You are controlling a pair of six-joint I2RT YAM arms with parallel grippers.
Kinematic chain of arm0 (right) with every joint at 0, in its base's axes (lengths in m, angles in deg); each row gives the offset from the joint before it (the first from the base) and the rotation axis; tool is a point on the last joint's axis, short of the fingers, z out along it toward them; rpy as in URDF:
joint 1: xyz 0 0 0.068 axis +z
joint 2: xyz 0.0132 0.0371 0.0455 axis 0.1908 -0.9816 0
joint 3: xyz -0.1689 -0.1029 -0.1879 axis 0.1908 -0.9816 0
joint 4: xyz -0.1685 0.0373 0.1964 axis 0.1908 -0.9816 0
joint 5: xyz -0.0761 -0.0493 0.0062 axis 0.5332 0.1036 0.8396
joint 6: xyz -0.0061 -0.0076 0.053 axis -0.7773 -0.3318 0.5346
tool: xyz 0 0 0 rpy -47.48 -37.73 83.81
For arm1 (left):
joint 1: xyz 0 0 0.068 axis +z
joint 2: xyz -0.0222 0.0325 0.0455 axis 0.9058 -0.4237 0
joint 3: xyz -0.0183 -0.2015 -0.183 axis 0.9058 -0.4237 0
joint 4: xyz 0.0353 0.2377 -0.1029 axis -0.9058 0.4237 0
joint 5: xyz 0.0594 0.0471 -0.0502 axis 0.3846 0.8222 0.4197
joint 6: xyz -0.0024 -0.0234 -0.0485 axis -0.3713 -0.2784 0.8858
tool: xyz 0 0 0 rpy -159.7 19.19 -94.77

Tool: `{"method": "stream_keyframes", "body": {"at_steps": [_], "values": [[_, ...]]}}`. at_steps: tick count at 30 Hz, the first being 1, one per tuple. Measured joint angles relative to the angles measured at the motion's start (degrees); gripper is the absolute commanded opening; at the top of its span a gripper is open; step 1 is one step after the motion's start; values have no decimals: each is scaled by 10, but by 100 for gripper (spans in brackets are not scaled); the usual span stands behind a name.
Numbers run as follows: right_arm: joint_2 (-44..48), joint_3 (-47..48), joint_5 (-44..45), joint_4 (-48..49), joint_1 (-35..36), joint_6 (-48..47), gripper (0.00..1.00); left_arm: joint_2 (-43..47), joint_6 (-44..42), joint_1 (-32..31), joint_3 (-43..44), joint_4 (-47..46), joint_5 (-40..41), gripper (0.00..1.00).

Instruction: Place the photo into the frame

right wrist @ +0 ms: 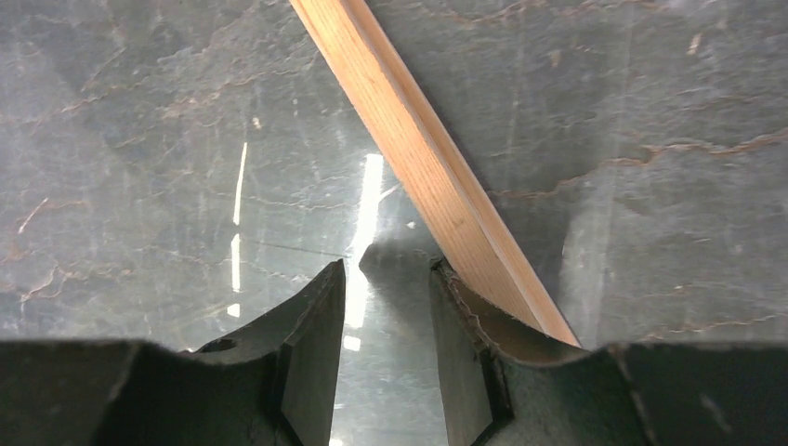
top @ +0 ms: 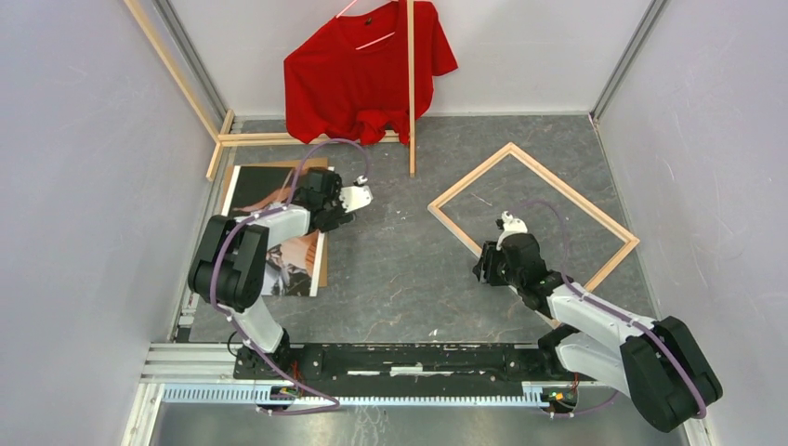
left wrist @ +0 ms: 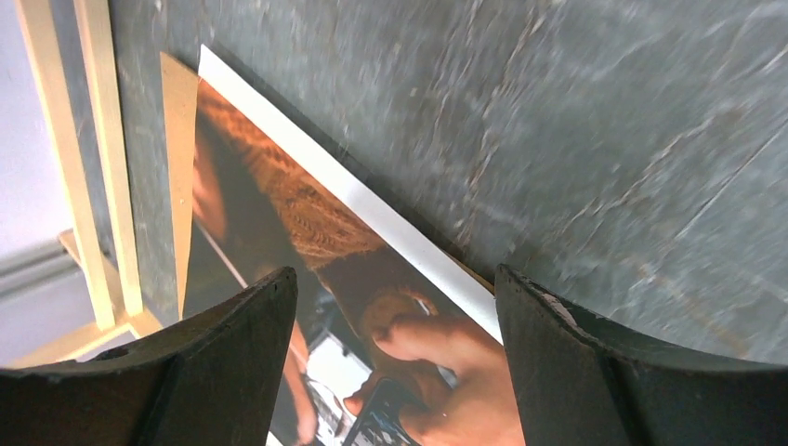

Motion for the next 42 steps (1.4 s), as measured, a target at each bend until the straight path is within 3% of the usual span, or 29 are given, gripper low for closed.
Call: {"method": "stream_keyframes", "body": {"at_steps": [8,21,32,33,34,42], "values": [[7,2,6,-21,-48,-37,47,33,-7,23,-37,-7,0,93],[68,8,65,-129,-59,-6,55,77,9,12,-18,195,-110,99],[118,-5,84,-182,-61,32,60,99,9,0,-44,191,-136,100],[118,-5,83,-182,-61,37,68,101,9,0,-47,188,-137,100],[117,-5,81,-181,-61,39,97,102,9,0,-49,185,-138,100],[116,-40,47,-74,-16,85,97,113,9,0,-68,160,-141,100]]}}
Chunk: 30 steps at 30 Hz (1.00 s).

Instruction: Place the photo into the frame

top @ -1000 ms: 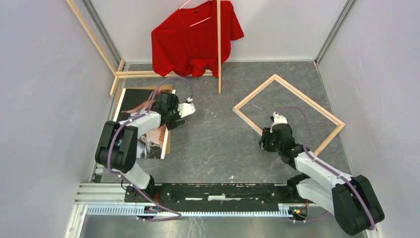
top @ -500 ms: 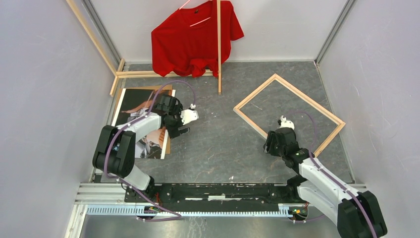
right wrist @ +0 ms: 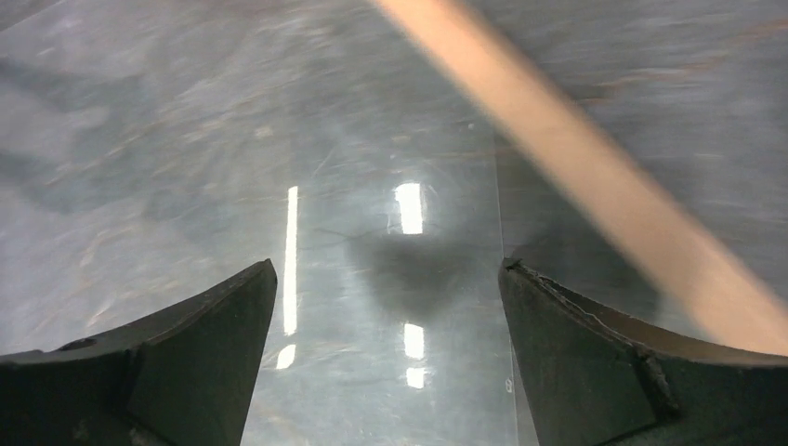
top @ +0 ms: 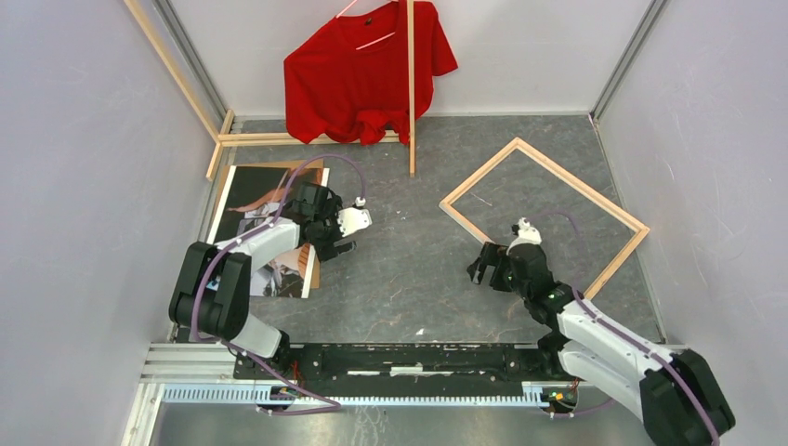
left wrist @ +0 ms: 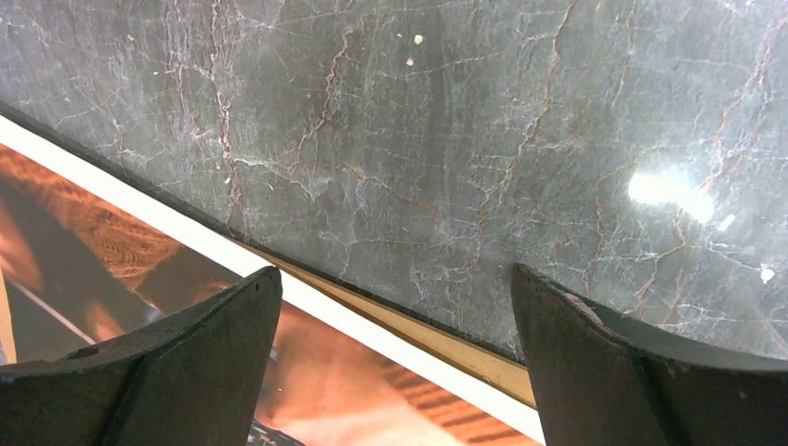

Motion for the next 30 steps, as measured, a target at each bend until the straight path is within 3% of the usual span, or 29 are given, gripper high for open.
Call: {"method": "stream_keyframes", "body": {"at_steps": [6,12,16,22,30], "values": [[-75,7,22,93,96,49,97,0,-4,8,-7,-28,42,100],[-109,44,10,78,122,75,98,-5,-9,29,-6,-45,50,99],[-90,64,-13,12,123,78,98,-13,-9,39,1,-46,39,99],[-8,54,-40,-101,70,76,98,-17,-9,42,2,-47,35,98],[25,31,-53,-96,59,81,98,-20,-9,42,2,-49,35,97]]}}
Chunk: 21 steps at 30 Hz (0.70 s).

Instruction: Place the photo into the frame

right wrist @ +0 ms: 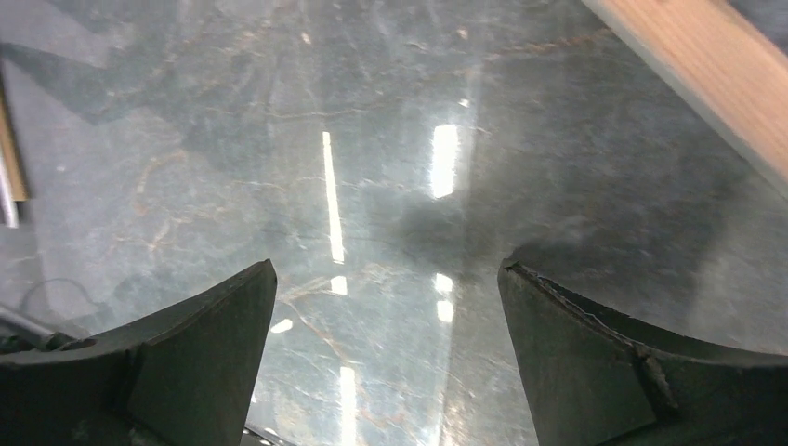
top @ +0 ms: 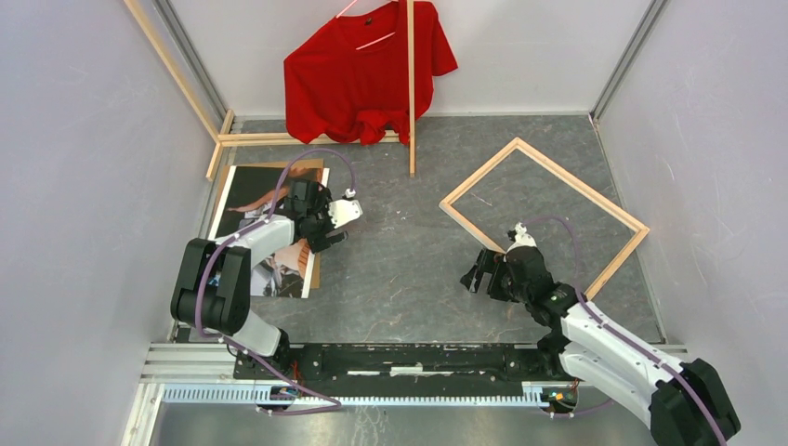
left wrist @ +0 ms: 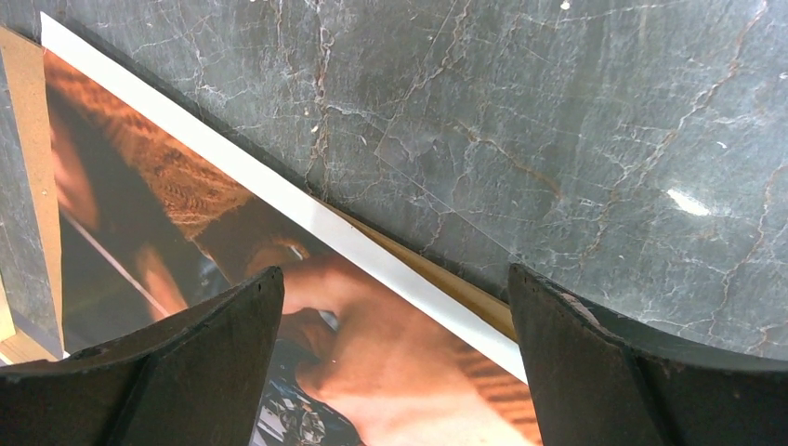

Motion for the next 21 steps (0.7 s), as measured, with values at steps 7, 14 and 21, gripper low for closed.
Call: {"method": "stream_keyframes", "body": {"at_steps": [7,14,21], "values": [[-45,-38,-60,159,5,41,98,-6,-1,0,1,-5,5,95],[-123,-44,-112,281,16,87,98,-13,-1,-1,4,-14,19,94],[-157,-57,-153,360,25,133,98,-10,-1,-4,-1,-17,22,93]]}}
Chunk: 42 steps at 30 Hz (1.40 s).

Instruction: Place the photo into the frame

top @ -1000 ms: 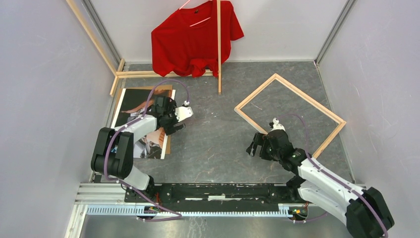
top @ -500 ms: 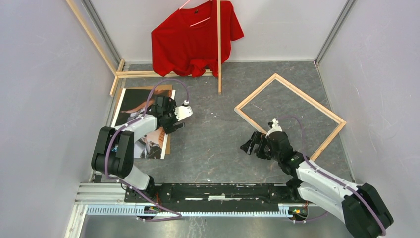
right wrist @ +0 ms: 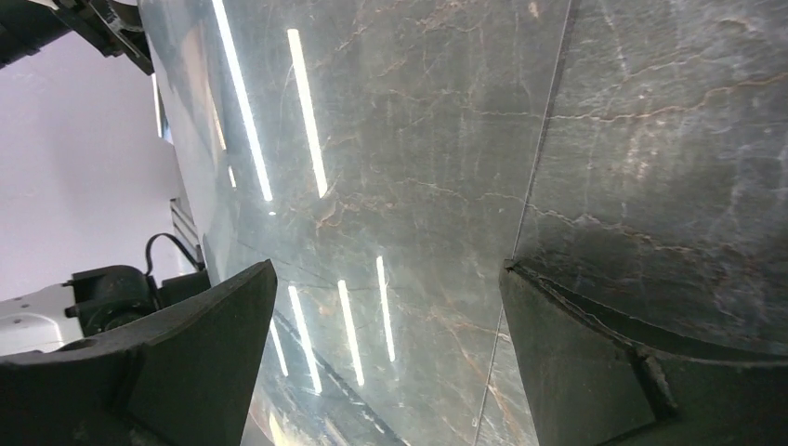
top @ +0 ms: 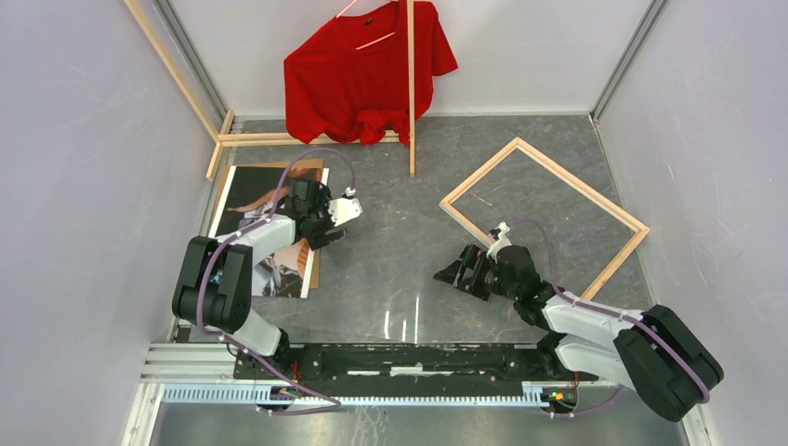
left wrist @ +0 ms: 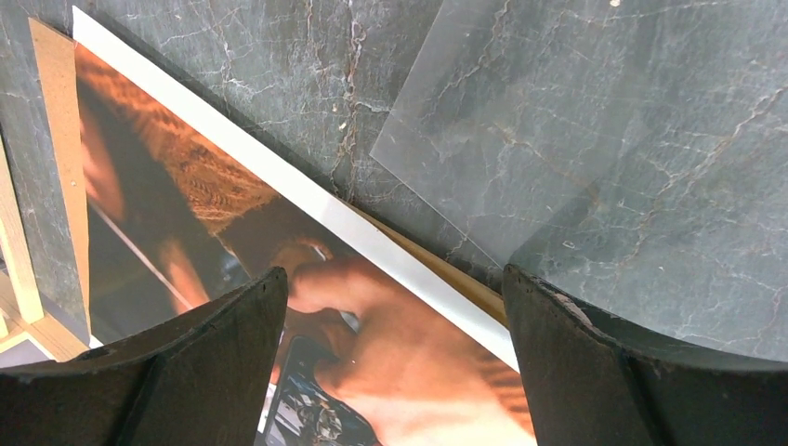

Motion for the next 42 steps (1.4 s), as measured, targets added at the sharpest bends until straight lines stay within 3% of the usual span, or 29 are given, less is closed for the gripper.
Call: {"method": "stream_keyframes", "body": {"at_steps": [6,10,14,23,42], "values": [[-47,14,-22,38,0,15,98,5,0,-5,0,-1,-2,93],[-53,34,-19,14,1,11,98,3,10,-43,8,7,-10,91],[-37,44,-15,-5,-22,7,98,-28,26,-83,45,26,-8,87],[0,44,-10,-12,-80,8,98,-73,73,-106,115,95,-9,86],[-36,72,-40,12,-107,8,98,-156,146,-158,225,161,-63,86]]}}
